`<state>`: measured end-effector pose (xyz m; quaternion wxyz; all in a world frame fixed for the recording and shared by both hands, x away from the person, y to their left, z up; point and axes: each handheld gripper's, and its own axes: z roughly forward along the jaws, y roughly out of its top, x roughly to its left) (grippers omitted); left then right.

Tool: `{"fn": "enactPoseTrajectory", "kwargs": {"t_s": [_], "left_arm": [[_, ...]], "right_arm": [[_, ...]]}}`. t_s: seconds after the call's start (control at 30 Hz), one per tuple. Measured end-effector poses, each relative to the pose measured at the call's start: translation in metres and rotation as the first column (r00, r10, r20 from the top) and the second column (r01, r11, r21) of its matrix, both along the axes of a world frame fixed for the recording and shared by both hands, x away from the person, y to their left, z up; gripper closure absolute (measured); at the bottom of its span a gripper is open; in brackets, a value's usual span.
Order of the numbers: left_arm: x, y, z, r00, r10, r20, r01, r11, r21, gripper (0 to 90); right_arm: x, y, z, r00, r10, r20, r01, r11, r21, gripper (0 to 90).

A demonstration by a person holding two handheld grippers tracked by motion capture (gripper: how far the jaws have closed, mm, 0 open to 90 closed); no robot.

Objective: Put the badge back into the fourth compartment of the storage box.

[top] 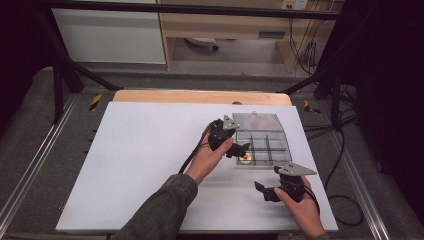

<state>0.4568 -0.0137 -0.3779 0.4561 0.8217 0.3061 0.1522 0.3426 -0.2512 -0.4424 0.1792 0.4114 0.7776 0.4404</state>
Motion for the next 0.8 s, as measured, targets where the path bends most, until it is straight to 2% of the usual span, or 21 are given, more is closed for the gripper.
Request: {"fn": "enactPoseTrajectory", "kwargs": {"t_s": [0.1, 0.23, 0.8], "left_arm": [[-0.002, 0.009, 0.003, 1.0, 0.004, 0.004, -0.004, 0.9998, -0.02, 7.4], [-0.003, 0.021, 0.007, 1.0, 0.003, 0.009, -0.002, 0.9997, -0.025, 7.3], [-0.004, 0.07, 0.012, 0.9986, 0.052, -0.003, -0.052, 0.9957, -0.077, 7.0]], "right_arm": [[0.0, 0.0, 0.0, 1.0, -0.001, -0.003, 0.001, 1.0, -0.003, 3.6], [0.0, 0.001, 0.0, 1.0, 0.001, -0.002, -0.001, 1.0, -0.007, 3.6], [0.001, 0.002, -0.001, 1.0, 0.0, -0.005, 0.0, 1.0, -0.012, 3.6]]}}
